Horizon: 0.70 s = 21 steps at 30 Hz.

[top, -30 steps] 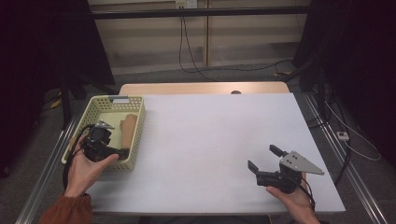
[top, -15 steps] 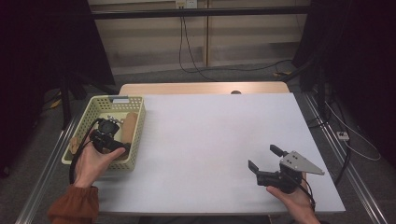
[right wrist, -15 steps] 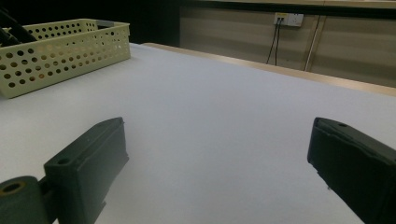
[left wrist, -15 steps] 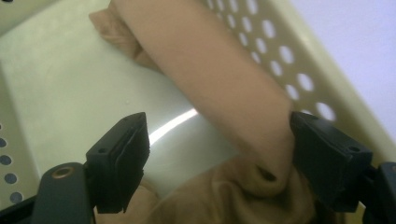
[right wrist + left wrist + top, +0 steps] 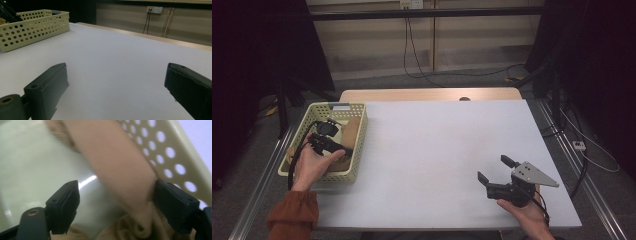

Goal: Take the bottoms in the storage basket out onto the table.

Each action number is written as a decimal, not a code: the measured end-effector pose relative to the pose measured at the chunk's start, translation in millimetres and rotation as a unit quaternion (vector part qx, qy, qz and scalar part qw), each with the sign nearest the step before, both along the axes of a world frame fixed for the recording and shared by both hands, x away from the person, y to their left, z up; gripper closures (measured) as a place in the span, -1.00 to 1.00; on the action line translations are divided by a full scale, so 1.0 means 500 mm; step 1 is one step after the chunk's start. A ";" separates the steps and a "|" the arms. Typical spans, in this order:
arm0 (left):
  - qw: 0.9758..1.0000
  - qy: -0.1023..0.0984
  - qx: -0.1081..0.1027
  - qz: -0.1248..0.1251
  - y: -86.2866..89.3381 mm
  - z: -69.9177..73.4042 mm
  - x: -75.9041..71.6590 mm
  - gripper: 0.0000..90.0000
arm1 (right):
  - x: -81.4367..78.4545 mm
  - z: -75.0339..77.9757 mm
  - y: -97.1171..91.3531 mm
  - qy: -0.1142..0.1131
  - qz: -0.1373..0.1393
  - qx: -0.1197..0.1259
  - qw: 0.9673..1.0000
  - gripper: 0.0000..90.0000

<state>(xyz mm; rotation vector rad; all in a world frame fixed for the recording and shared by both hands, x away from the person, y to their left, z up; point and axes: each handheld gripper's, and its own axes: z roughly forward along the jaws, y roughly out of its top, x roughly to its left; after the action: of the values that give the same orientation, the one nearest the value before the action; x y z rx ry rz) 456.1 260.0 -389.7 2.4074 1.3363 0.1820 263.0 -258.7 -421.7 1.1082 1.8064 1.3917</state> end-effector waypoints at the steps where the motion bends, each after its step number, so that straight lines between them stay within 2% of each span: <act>1: 1.000 0.000 0.000 0.000 0.000 0.000 0.000 -0.49 | 0.000 0.000 0.000 0.000 0.000 -0.001 1.000 -0.90; 2: 1.000 0.007 0.019 -0.004 -0.008 -0.009 0.002 -0.48 | 0.000 0.000 0.000 -0.001 -0.001 -0.003 1.000 -0.90; 3: 1.000 0.011 0.023 -0.003 -0.008 -0.012 0.005 -0.51 | 0.000 0.000 0.001 -0.001 -0.001 -0.004 1.000 -0.90; 6: 1.000 0.022 0.017 0.000 -0.007 -0.018 0.012 -0.51 | -0.001 0.000 0.002 -0.002 -0.002 -0.004 1.000 -0.90; 7: 0.999 0.042 0.006 0.001 -0.003 -0.026 0.022 -0.51 | -0.001 0.000 0.002 -0.002 -0.002 -0.004 1.000 -0.90; 8: 0.999 0.042 0.006 0.001 -0.003 -0.026 0.022 -0.48 | 0.000 0.000 0.002 -0.002 -0.002 -0.004 1.000 -0.90; 9: 0.998 0.060 0.011 0.003 -0.004 -0.033 0.031 -0.46 | 0.000 0.000 0.002 -0.002 -0.002 -0.005 1.000 -0.90; 12: 0.998 0.055 0.013 -0.011 -0.008 -0.032 0.034 -0.37 | 0.000 -0.001 0.002 0.000 0.000 -0.006 1.000 -0.90; 13: 0.998 0.060 0.013 -0.012 -0.007 -0.034 0.038 -0.41 | 0.000 -0.001 0.003 0.001 0.001 -0.010 1.000 -0.90; 15: 0.997 0.076 0.011 0.000 -0.004 -0.040 0.047 -0.46 | 0.000 -0.001 0.004 0.001 0.002 -0.010 1.000 -0.89; 16: 0.997 0.071 0.016 0.002 -0.006 -0.044 0.049 -0.46 | 0.000 -0.001 0.004 0.001 0.002 -0.010 1.000 -0.89; 18: 0.997 0.073 0.010 0.004 -0.004 -0.048 0.054 -0.36 | 0.000 -0.001 0.003 0.000 0.002 -0.010 1.000 -0.89; 19: 0.998 0.062 0.023 0.013 -0.006 -0.055 0.058 -0.36 | 0.000 -0.001 0.003 -0.001 0.001 -0.010 1.000 -0.89; 21: 0.997 0.065 0.025 0.022 -0.004 -0.060 0.065 -0.36 | 0.000 -0.001 0.002 0.000 0.002 -0.009 1.000 -0.89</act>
<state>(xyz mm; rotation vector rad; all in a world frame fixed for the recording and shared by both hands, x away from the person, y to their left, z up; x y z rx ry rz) 488.5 258.1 -419.7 2.4696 1.4584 0.0734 263.1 -257.6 -422.2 1.0964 1.8190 1.3738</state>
